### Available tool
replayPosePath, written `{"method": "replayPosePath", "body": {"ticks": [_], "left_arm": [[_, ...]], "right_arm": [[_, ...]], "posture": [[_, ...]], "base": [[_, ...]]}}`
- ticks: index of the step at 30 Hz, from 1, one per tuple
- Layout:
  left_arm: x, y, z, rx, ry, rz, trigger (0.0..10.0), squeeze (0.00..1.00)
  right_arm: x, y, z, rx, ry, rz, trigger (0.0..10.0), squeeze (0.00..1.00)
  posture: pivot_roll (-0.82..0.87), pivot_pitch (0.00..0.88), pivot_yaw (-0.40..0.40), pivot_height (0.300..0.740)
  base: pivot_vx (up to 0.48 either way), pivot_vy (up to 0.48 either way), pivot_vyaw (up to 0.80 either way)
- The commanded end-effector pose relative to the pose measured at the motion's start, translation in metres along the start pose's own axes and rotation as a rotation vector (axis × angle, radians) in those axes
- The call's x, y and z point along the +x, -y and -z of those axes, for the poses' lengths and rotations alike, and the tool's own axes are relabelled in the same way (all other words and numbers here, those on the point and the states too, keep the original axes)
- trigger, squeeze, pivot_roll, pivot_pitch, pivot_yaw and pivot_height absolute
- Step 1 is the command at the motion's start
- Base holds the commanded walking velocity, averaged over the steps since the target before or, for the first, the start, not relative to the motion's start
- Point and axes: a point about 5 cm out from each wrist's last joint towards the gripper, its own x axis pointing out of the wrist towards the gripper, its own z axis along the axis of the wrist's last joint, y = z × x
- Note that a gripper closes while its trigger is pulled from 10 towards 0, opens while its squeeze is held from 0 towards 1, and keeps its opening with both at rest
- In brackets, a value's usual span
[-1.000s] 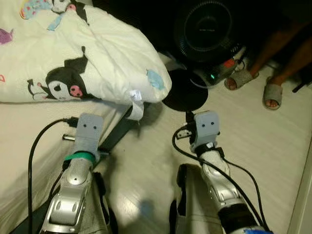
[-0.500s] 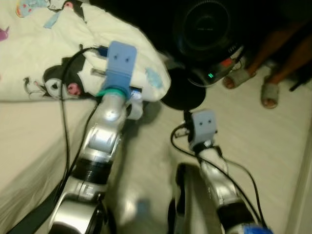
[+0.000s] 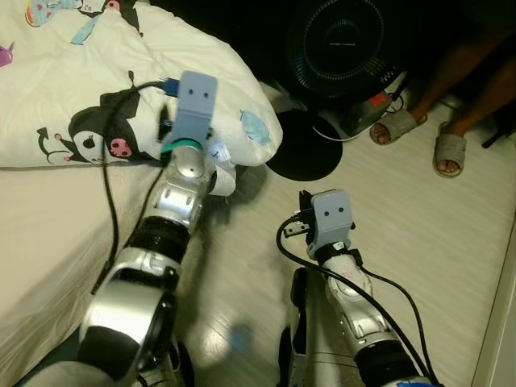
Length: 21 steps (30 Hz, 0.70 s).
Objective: Clean up the room
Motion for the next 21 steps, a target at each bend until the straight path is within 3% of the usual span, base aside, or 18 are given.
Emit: {"method": "replayPosePath", "body": {"ticks": [1,2,3,9,10,11,16,21], "left_arm": [[0.001,-0.005,0.018,0.025,-0.062,-0.052,10.0,1.00],[0.001,-0.005,0.018,0.025,-0.062,-0.052,10.0,1.00],[0.002,-0.012,0.023,0.029,-0.080,-0.088,10.0,0.00],[0.000,-0.025,0.041,0.039,-0.123,-0.110,10.0,0.00],[-0.003,-0.025,0.045,0.036,-0.132,-0.102,7.9,0.00],[-0.007,-0.024,0.049,0.024,-0.135,-0.089,0.0,0.00],[-0.014,-0.022,0.054,-0.015,-0.141,-0.063,0.0,0.00],[-0.025,-0.018,0.056,-0.062,-0.126,0.051,0.0,0.00]], "right_arm": [[-0.003,0.001,0.004,0.008,-0.012,0.012,10.0,0.00],[-0.003,0.001,0.004,0.008,-0.012,0.012,10.0,0.00],[-0.002,0.001,0.003,0.008,-0.011,0.011,10.0,0.00],[-0.002,0.001,0.003,0.008,-0.010,0.006,10.0,0.00],[-0.002,0.001,0.003,0.008,-0.011,0.005,10.0,0.00],[-0.002,0.001,0.003,0.007,-0.011,0.003,10.0,0.00],[-0.001,0.001,0.003,0.007,-0.010,0.001,10.0,0.00],[-0.001,0.003,0.003,0.004,-0.009,0.006,10.0,0.00]], "posture": [[-0.04,0.291,-0.005,0.527],[-0.04,0.291,-0.005,0.527],[-0.04,0.290,-0.007,0.527],[-0.03,0.292,-0.012,0.527],[-0.02,0.291,-0.013,0.527],[-0.02,0.289,-0.015,0.527],[-0.02,0.289,-0.016,0.527],[-0.02,0.285,-0.014,0.527]], "base": [[0.000,0.000,0.00],[0.000,0.000,0.00],[0.000,0.000,0.00],[0.000,0.000,0.00],[0.000,0.000,0.00],[0.000,0.000,0.00],[0.000,0.000,0.00],[0.000,0.000,0.00]]}}
